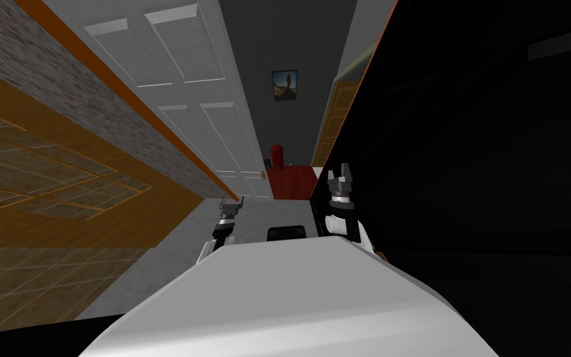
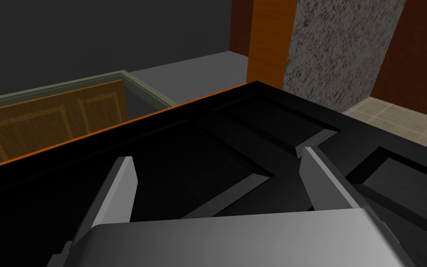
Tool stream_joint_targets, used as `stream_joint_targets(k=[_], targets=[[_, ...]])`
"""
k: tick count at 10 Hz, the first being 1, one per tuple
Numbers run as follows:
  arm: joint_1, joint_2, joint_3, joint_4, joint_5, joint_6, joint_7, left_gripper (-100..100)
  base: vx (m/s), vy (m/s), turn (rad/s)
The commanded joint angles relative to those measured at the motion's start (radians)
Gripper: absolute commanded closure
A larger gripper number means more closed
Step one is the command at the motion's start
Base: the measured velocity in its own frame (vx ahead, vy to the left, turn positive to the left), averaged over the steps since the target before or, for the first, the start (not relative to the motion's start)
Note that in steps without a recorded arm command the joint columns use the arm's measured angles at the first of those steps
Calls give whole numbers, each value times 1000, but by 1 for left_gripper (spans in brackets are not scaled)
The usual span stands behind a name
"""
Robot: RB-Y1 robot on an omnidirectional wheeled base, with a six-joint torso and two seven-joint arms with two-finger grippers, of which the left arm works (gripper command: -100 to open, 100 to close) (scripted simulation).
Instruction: Pull the door open
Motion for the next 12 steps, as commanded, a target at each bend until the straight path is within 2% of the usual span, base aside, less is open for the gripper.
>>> stream_joint_targets(k=[1,2,5,6,9,10,12], targets=[[-1,-2,11,21,-18,-15,-50,-100,93,-6,-21],[-1,-2,11,21,-18,-15,-59,-100,64,-6,-2],[-10,-1,35,76,-47,-47,-150,-100,80,-11,-17],[-10,-1,35,76,-47,-47,-156,-100,66,-1,-7],[-19,-1,60,130,-75,-79,-246,-100,73,-4,-19],[-19,-1,60,130,-75,-79,-253,-100,67,-5,-4],[-25,-1,76,165,-94,-101,-316,-100,76,-9,-16]])
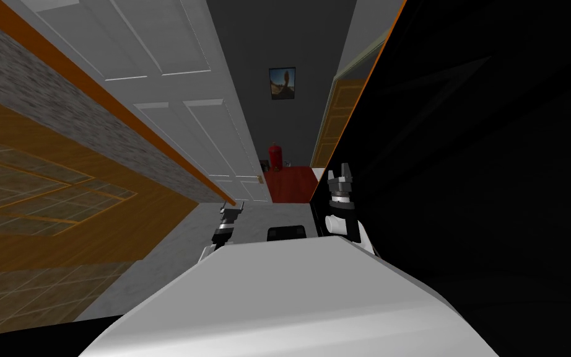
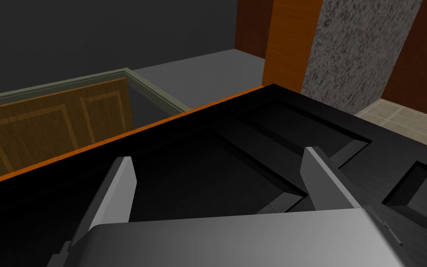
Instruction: Pull the door open
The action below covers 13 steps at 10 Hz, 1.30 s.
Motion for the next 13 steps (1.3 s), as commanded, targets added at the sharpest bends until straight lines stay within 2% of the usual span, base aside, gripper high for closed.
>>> stream_joint_targets(k=[1,2,3,8,9,13], targets=[[-4,-2,12,25,-16,-16,-50,-100,99,-10,-19],[-7,-2,20,43,-26,-27,-79,-100,97,-6,-19],[-7,-2,20,43,-26,-27,-87,-100,58,5,-4],[-20,-6,57,126,-70,-77,-236,-100,90,-3,-18],[-20,-6,57,126,-70,-77,-243,-100,69,-10,-5],[-31,-10,86,190,-104,-114,-361,-100,84,1,-15]])
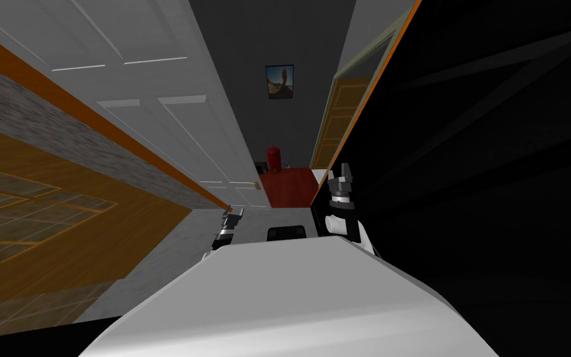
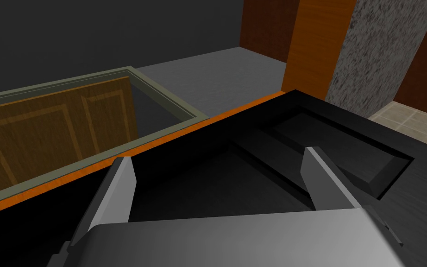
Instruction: Pull the door open
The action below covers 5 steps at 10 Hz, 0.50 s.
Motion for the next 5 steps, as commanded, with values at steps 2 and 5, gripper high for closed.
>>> stream_joint_targets(k=[2,5], targets=[[-5,-3,11,28,-13,-17,-55,-100,85,-8,-12],[-13,-6,32,73,-37,-44,-142,-100,72,-6,-15]])
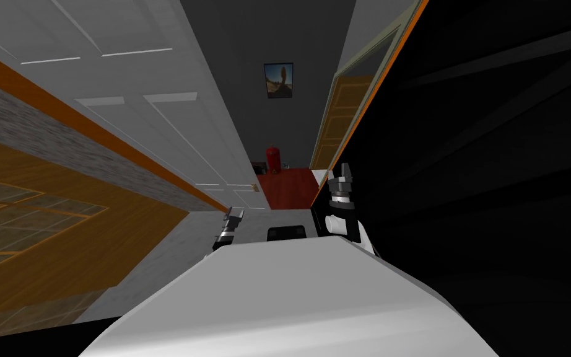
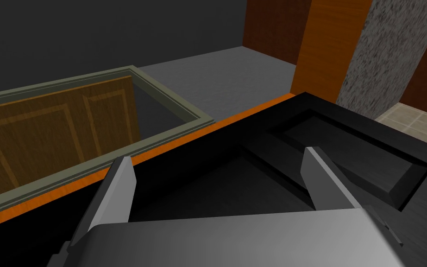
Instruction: Pull the door open
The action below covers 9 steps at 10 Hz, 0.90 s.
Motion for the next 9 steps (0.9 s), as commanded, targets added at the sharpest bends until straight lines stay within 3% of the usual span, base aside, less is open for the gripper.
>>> stream_joint_targets(k=[1,9], targets=[[-6,-2,11,27,-12,-16,-49,-100,114,5,-12],[-22,-14,54,123,-63,-73,-240,-100,98,3,-13]])
